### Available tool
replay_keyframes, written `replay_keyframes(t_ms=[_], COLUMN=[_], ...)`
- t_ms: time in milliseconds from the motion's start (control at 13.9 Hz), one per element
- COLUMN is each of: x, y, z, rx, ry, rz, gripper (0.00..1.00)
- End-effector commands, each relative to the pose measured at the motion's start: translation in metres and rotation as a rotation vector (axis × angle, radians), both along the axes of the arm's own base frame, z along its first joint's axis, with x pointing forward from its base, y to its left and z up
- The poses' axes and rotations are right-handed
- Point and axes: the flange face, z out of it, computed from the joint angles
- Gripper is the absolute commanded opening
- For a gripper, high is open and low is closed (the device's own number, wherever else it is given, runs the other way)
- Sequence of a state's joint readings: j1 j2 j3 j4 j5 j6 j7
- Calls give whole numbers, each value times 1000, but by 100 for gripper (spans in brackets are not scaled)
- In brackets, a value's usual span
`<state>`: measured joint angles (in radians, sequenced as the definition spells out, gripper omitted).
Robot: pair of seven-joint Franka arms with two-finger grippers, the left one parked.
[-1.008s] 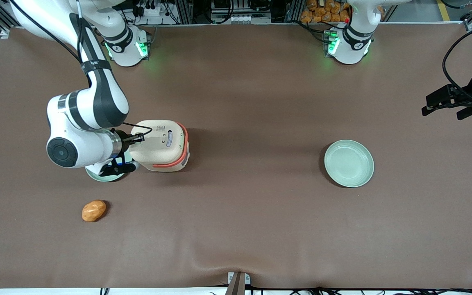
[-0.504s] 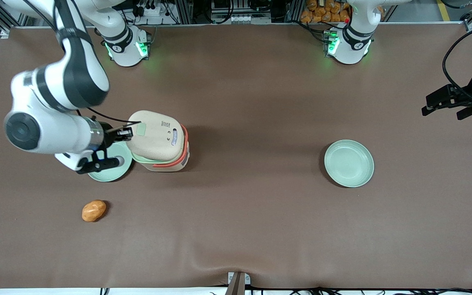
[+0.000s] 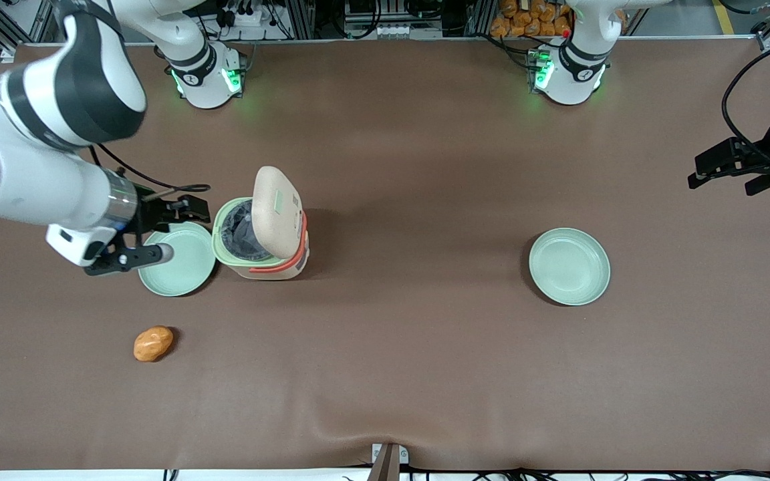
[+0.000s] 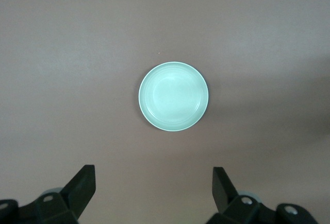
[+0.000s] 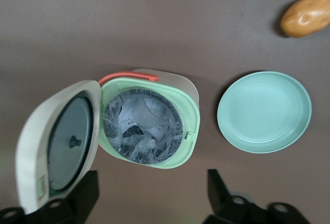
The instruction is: Press rice cooker button with right arm
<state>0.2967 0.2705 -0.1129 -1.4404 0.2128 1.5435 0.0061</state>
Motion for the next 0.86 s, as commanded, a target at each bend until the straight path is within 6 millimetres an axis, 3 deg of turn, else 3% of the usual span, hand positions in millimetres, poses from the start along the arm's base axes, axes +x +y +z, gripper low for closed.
replay_keyframes(t_ms=[0, 216, 432, 576, 792], x=[-12, -27, -39, -38, -49], y=[-26, -52, -73, -101, -115], z=[46, 89, 119, 121, 127], rx=[18, 15, 0, -27, -125], ry=[-64, -137, -190, -196, -173], rz=[-27, -55, -78, -119, -122], gripper=[100, 100, 100, 100, 100])
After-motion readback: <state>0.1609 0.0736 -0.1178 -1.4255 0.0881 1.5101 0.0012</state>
